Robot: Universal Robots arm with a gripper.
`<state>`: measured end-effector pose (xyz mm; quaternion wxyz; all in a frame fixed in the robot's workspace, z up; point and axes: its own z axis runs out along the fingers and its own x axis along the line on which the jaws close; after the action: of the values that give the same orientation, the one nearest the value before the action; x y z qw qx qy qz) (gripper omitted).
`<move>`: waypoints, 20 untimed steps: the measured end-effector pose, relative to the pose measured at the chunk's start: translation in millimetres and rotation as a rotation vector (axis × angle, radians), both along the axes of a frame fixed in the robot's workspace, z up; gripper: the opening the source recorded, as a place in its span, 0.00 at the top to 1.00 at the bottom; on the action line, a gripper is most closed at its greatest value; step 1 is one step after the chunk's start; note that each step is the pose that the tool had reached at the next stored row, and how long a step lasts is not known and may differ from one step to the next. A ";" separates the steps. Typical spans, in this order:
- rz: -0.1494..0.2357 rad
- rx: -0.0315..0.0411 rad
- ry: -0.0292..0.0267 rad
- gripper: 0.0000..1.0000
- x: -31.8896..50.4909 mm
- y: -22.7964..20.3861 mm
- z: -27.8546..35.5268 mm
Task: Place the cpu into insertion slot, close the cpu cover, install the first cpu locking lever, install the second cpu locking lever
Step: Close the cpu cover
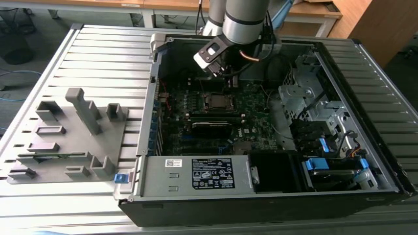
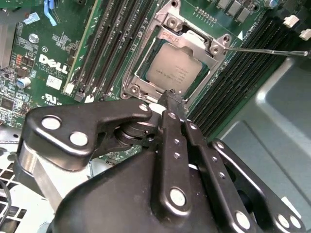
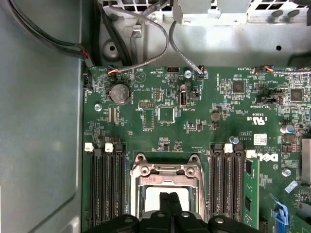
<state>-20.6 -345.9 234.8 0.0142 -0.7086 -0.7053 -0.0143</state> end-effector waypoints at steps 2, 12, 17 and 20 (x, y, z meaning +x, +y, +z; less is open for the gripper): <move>0.000 0.0000 0.0000 0.89 -3.8 0.0 -0.8; 0.000 -0.0002 -0.0001 0.89 -14.8 -0.6 -9.1; 0.000 -0.0003 -0.0003 0.89 -15.2 -2.0 -10.3; 0.000 -0.0005 -0.0002 0.89 -15.4 -2.2 -10.7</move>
<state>-36.0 -348.1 224.1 0.0139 -0.7085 -0.7054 -0.0142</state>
